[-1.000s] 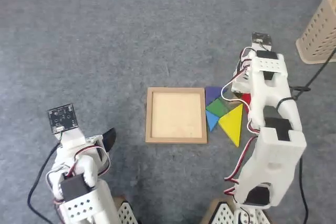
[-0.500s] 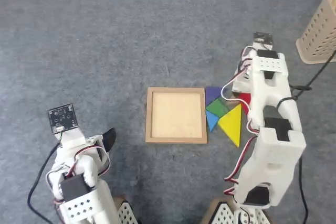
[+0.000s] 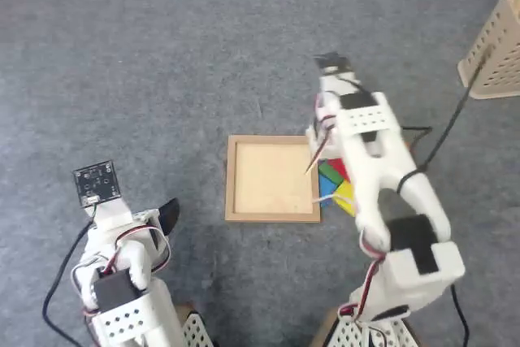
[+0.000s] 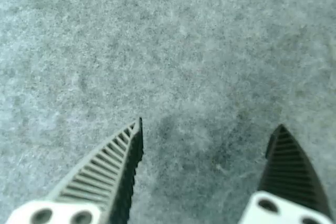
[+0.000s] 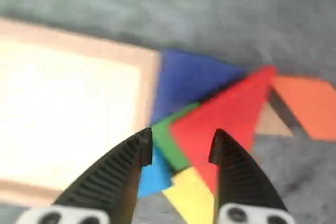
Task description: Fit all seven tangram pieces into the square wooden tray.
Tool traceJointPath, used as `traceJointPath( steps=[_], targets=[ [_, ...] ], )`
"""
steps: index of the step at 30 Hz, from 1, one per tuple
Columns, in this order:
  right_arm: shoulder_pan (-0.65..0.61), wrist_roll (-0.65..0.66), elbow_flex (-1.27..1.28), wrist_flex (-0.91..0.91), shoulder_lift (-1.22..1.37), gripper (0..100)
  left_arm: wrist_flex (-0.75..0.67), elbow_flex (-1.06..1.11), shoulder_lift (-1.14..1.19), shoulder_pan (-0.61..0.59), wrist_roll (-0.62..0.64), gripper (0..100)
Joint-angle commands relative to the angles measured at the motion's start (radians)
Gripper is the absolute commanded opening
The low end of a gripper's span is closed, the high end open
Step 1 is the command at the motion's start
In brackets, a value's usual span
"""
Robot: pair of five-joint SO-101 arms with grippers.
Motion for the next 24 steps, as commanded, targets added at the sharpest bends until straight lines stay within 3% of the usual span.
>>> traceJointPath(
  steps=[1,9,13,20,24],
  targets=[
    [-0.127,0.083,-0.023,-0.007,-0.105,15.4,-0.002,-0.013,-0.012,0.002,-0.002,35],
    [-0.211,0.14,-0.215,0.13,-0.041,15.5,-0.002,-0.013,-0.012,0.002,-0.002,35],
    [-0.122,0.092,-0.181,0.179,-0.077,15.8,-0.002,-0.013,-0.012,0.002,-0.002,35],
    [-0.005,-0.014,0.046,0.001,-0.142,19.5,-0.002,-0.013,-0.012,0.002,-0.002,35],
    [0.153,-0.044,0.054,-0.021,-0.117,21.4,-0.002,-0.013,-0.012,0.002,-0.002,35]
  ],
)
